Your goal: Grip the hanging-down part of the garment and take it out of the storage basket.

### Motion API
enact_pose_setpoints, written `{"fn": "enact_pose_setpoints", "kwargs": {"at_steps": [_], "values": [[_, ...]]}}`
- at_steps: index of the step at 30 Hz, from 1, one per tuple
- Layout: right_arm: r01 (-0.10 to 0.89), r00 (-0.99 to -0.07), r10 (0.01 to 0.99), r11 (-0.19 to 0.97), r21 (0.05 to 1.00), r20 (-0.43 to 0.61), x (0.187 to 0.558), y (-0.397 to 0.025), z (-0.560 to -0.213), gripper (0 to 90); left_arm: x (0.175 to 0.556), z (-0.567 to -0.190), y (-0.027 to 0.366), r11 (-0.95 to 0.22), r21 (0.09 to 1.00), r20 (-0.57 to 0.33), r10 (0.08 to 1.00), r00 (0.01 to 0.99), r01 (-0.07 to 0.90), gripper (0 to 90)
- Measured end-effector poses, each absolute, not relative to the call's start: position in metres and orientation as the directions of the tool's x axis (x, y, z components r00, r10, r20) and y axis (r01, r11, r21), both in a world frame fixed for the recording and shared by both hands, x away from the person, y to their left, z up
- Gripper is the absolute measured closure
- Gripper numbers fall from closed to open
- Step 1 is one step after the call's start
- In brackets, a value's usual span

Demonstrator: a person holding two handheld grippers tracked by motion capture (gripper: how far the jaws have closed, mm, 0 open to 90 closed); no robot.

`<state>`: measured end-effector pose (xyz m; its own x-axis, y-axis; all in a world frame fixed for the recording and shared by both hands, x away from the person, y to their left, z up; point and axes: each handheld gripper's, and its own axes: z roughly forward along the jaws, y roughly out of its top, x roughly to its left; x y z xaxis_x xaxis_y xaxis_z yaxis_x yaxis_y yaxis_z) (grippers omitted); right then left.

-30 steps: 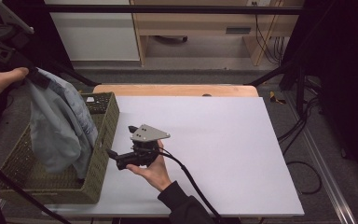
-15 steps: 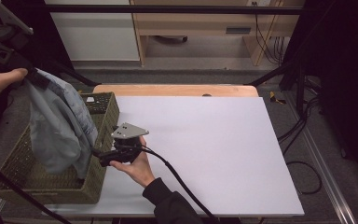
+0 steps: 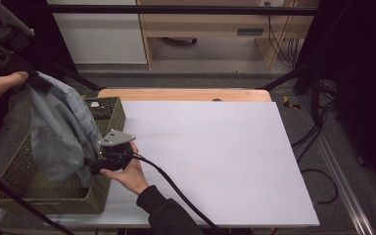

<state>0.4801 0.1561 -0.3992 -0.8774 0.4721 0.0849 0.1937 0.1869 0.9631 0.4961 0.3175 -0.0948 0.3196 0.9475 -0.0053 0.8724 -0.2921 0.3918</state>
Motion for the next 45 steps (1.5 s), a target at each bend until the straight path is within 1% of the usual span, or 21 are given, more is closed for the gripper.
{"fn": "enact_pose_setpoints", "kwargs": {"at_steps": [2,4,5,6,7,8,9,10,11,12,14,15,16,20,24,25,28,30,37,38,45], "values": [[0.186,-0.877,0.476,0.200,0.962,0.071,0.480,0.162,-0.400,11.4,0.496,-0.095,0.319,-0.291,0.391,-0.004,0.948,0.318,0.873,84.3],[0.184,-0.877,0.476,0.217,0.959,0.061,0.481,0.167,-0.400,15.3,0.496,-0.096,0.320,-0.290,0.391,-0.006,0.948,0.318,0.873,84.3],[0.179,-0.874,0.483,0.225,0.958,0.050,0.482,0.170,-0.400,17.8,0.496,-0.096,0.320,-0.290,0.391,-0.007,0.948,0.317,0.874,84.3],[0.179,-0.876,0.480,0.230,0.957,0.048,0.482,0.171,-0.400,22.1,0.496,-0.096,0.321,-0.290,0.391,-0.008,0.948,0.318,0.874,84.3],[0.180,-0.871,0.489,0.236,0.955,0.044,0.483,0.174,-0.401,33.7,0.496,-0.096,0.321,-0.289,0.392,-0.008,0.948,0.318,0.873,84.4],[0.178,-0.871,0.489,0.239,0.955,0.040,0.483,0.175,-0.401,40.4,0.496,-0.096,0.322,-0.288,0.394,-0.007,0.949,0.316,0.873,84.3],[0.178,-0.871,0.489,0.239,0.955,0.040,0.483,0.175,-0.401,40.4,0.495,-0.096,0.322,-0.288,0.394,-0.008,0.949,0.316,0.873,84.3],[0.178,-0.866,0.499,0.250,0.952,0.031,0.482,0.176,-0.401,48.7,0.495,-0.096,0.322,-0.289,0.392,-0.005,0.948,0.317,0.873,84.3],[0.175,-0.868,0.495,0.265,0.948,0.022,0.483,0.176,-0.402,64.1,0.495,-0.096,0.322,-0.289,0.392,-0.005,0.949,0.316,0.873,84.3],[0.175,-0.868,0.495,0.265,0.948,0.022,0.483,0.176,-0.402,64.1,0.495,-0.097,0.322,-0.288,0.393,-0.007,0.949,0.316,0.873,84.3],[0.180,-0.868,0.497,0.269,0.946,0.024,0.483,0.174,-0.401,80.0,0.495,-0.097,0.323,-0.287,0.395,-0.008,0.949,0.316,0.873,84.3],[0.182,-0.869,0.495,0.267,0.946,0.028,0.483,0.172,-0.400,83.5,0.496,-0.097,0.324,-0.287,0.395,-0.009,0.949,0.316,0.873,84.3],[0.203,-0.871,0.489,0.262,0.944,0.051,0.484,0.166,-0.397,85.0,0.495,-0.097,0.324,-0.284,0.399,-0.009,0.950,0.314,0.872,84.3],[0.194,-0.879,0.474,0.258,0.946,0.051,0.484,0.157,-0.392,85.5,0.495,-0.096,0.325,-0.283,0.404,-0.011,0.949,0.314,0.870,84.3],[0.179,-0.883,0.465,0.218,0.959,0.059,0.483,0.142,-0.380,85.6,0.494,-0.095,0.326,-0.280,0.409,-0.013,0.950,0.312,0.868,84.3],[0.158,-0.884,0.465,0.199,0.967,0.049,0.482,0.134,-0.375,85.6,0.494,-0.095,0.326,-0.280,0.410,-0.013,0.950,0.312,0.868,84.3],[0.153,-0.886,0.461,0.173,0.973,0.057,0.480,0.123,-0.365,85.7,0.495,-0.095,0.326,-0.280,0.411,-0.014,0.950,0.313,0.868,84.3],[0.147,-0.885,0.462,0.165,0.975,0.055,0.478,0.115,-0.359,85.7,0.494,-0.096,0.326,-0.275,0.423,-0.020,0.950,0.312,0.863,84.3],[0.123,-0.878,0.475,0.129,0.984,0.047,0.475,0.086,-0.342,85.9,0.494,-0.101,0.327,-0.273,0.417,-0.021,0.951,0.310,0.867,84.3],[0.105,-0.876,0.482,0.131,0.986,0.029,0.473,0.077,-0.336,85.9,0.493,-0.100,0.327,-0.274,0.419,-0.022,0.950,0.311,0.866,84.3],[0.062,-0.859,0.512,0.134,0.989,-0.015,0.468,0.049,-0.316,86.0,0.494,-0.100,0.322,-0.280,0.425,-0.027,0.947,0.321,0.861,84.3]]}}
